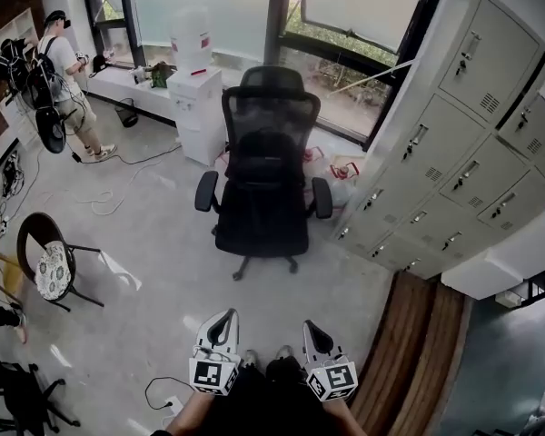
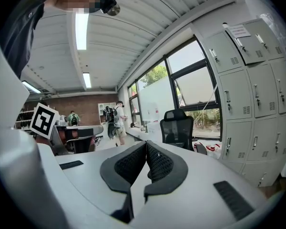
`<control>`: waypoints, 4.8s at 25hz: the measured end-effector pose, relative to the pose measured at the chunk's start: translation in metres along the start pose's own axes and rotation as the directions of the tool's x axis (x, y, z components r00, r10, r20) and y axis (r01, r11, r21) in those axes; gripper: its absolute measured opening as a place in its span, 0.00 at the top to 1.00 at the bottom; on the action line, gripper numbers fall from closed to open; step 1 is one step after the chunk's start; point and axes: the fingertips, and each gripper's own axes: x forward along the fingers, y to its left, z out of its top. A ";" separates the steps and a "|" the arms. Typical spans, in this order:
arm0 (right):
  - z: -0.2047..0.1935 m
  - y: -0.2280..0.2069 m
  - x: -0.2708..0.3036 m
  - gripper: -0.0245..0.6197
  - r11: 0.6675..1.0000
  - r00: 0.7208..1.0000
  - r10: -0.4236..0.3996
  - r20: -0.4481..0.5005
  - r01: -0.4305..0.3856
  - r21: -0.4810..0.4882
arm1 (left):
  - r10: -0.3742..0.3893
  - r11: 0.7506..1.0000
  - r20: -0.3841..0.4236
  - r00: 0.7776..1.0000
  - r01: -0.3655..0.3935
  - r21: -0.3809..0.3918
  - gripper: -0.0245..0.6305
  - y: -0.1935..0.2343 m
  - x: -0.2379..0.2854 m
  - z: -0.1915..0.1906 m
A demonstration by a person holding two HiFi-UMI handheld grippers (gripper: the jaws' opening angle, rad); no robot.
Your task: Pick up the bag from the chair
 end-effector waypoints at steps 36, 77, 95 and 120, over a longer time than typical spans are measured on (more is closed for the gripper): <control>0.071 -0.229 0.395 0.96 0.974 0.971 0.221 -0.088 -0.224 -0.029 | 0.175 0.985 -0.122 0.977 -0.175 0.011 0.96 0.149 0.413 0.002; -0.014 -0.275 0.606 0.96 0.990 0.903 0.137 -0.407 -0.110 0.088 | 0.040 0.875 -0.930 0.364 0.437 0.209 0.66 0.433 0.721 -0.352; -0.060 -0.306 0.660 0.96 0.985 0.876 0.127 -0.466 -0.167 -0.045 | 0.025 0.600 -0.929 0.370 0.738 0.309 0.86 0.410 0.694 -0.353; -0.278 -0.397 0.759 0.64 0.700 0.467 -0.114 -0.877 -0.588 -0.404 | -0.023 0.366 -0.947 0.320 0.884 0.289 0.90 0.391 0.662 -0.359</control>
